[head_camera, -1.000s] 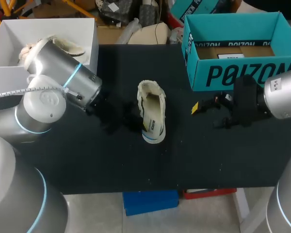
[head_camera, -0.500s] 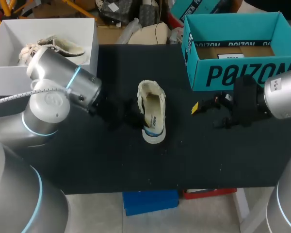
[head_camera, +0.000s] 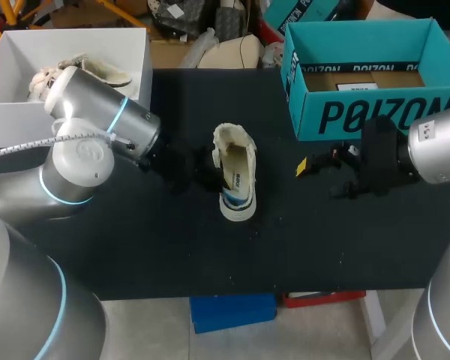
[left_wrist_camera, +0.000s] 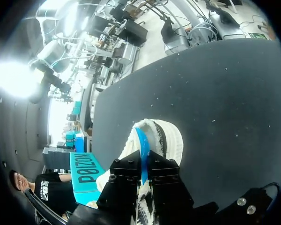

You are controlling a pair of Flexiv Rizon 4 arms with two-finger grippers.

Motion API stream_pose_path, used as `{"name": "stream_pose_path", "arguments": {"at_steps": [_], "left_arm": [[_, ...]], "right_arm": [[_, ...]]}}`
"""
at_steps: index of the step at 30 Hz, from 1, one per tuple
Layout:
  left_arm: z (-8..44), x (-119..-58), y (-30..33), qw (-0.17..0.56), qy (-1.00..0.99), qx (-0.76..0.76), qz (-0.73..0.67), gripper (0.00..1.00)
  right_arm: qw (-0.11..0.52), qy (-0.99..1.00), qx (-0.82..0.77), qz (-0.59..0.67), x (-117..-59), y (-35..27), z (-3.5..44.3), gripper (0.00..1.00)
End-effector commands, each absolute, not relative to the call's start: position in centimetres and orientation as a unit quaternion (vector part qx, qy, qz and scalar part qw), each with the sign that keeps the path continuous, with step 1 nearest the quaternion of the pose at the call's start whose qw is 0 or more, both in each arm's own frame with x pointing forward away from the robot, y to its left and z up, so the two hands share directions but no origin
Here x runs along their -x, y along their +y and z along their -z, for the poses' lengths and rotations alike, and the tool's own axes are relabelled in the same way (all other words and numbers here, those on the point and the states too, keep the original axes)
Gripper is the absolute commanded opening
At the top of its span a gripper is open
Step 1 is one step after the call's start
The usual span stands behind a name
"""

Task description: Take the shoe out of the shoebox, open the shoe tongue, remove and reinsert the insole, then place the shoe into the shoebox

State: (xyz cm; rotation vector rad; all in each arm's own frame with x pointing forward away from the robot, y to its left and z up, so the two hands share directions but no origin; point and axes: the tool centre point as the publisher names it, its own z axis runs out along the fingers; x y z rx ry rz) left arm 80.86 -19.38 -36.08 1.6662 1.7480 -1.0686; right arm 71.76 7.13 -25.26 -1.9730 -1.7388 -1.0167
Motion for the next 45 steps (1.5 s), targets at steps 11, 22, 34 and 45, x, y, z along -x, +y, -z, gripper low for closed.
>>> {"name": "stream_pose_path", "arguments": {"at_steps": [11, 22, 34, 45], "left_arm": [[37.5, -81.3, -21.0, 0.181, 0.653, -0.665, 0.313, 0.0], [39.5, -81.7, -21.1, 0.13, 0.663, -0.686, 0.271, 0.0], [35.0, -81.1, -20.2, 0.133, 0.639, -0.71, 0.264, 0.89], [34.4, -81.3, -21.1, 0.122, 0.633, -0.738, 0.198, 0.0]], "right_arm": [[0.16, -0.609, 0.691, 0.355, -71.8, 7.2, 25.3, 1.0], [0.16, -0.609, 0.691, 0.355, -71.8, 7.2, 25.3, 1.0], [0.16, -0.609, 0.691, 0.355, -71.8, 7.2, 25.3, 1.0], [0.16, -0.609, 0.691, 0.355, -71.8, 7.2, 25.3, 1.0]]}}
